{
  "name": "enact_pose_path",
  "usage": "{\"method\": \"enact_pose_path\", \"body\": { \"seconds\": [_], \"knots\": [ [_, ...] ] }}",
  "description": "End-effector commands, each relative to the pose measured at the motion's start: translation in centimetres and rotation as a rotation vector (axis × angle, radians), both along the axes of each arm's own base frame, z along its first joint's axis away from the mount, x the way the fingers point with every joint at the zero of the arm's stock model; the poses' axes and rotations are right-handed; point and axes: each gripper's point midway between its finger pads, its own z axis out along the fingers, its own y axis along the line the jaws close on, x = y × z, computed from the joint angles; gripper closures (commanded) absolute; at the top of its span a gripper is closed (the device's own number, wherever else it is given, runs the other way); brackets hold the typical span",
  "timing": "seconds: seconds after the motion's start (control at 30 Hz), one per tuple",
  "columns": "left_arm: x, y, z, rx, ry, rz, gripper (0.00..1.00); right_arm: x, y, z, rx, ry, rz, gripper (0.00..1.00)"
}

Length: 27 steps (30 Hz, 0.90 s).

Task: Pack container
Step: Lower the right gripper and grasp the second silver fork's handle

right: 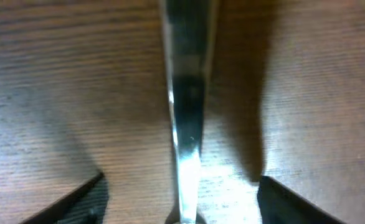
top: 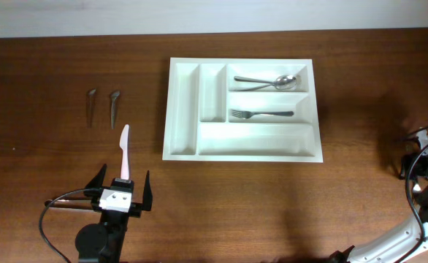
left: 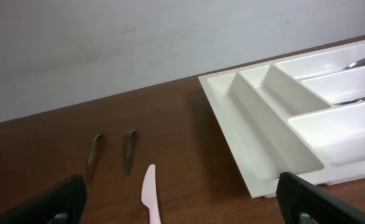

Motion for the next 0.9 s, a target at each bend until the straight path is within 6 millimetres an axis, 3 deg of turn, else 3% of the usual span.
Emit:
{"method": "enact_pose_path", "body": {
  "seconds": [0.0, 0.17, 0.33, 0.47, 0.73, 0.87],
  "knots": [
    [0.0, 0.3, -0.1, 0.009, -0.002, 0.015, 0.01, -0.3, 0.5, -1.9, 0.024, 0.039, 0.003, 0.37],
    [0.0, 0.3, -0.1, 0.009, -0.002, 0.015, 0.01, 0.4, 1.0, -2.0, 0.022, 0.034, 0.023, 0.6],
    [0.0, 0.3, -0.1, 0.009, -0.002, 0.015, 0.01, 0.8, 1.4, -2.0, 0.022, 0.034, 0.04, 0.72],
    [0.0, 0.3, -0.1, 0.009, -0.002, 0.015, 0.01, 0.8, 1.4, -2.0, 0.021, 0.034, 0.02, 0.96],
    [0.0, 0.3, -0.1, 0.009, -0.002, 0.015, 0.01, 1.5, 1.0, -1.4, -0.002, 0.015, -0.086, 0.96],
    [0.0, 0.3, -0.1, 0.009, -0.002, 0.015, 0.01, 3.6, 0.4, 0.9, -0.034, -0.022, -0.147, 0.96]
  ]
}}
